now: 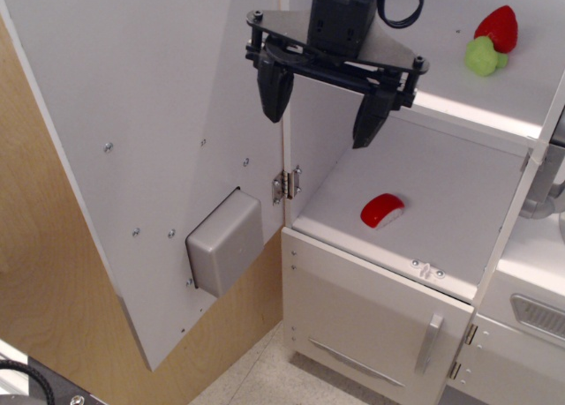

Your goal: Close fridge

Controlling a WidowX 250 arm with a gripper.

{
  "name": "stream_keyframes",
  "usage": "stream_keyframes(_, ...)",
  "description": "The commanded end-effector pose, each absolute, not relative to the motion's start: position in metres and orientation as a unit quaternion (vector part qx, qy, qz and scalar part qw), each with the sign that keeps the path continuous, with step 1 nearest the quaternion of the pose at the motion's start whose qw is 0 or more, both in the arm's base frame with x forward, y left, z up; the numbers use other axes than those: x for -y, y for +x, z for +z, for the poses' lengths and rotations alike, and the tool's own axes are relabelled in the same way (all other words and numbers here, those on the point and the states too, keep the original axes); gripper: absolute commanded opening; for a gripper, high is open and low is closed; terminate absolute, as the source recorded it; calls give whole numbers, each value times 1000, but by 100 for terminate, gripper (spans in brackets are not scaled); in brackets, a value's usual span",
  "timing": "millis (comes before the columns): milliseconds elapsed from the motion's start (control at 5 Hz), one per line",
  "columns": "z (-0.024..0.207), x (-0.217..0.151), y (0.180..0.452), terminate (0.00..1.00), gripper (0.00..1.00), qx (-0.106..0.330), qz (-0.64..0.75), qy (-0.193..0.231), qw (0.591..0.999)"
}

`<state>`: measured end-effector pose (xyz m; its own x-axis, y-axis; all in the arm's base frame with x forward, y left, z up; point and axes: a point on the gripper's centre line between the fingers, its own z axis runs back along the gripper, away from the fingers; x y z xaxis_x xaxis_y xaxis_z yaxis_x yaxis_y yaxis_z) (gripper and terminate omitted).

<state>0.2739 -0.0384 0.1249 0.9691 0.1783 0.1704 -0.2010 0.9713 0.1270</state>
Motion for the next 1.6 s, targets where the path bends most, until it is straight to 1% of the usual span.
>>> stream_keyframes(0, 125, 38, 274, 0, 100, 79, 96, 72, 990)
stream_keyframes(200, 137, 25, 242, 0, 100, 73, 69, 66, 993)
stream_keyframes(400, 140, 2, 211, 0, 100, 63, 55, 67, 994)
stream_keyframes(600, 142, -21, 185, 0, 100, 63, 34, 71, 995)
stream_keyframes(800, 138, -50, 170, 0, 100, 47, 25, 88, 995)
stream_keyframes(1000, 134, -76, 151, 0, 100, 42, 6, 93, 995)
stream_keyframes(1200, 130, -92, 134, 0, 100, 46, -17, 98, 994)
stream_keyframes(1400, 131, -110, 133, 0, 100, 57, -32, 96, 993)
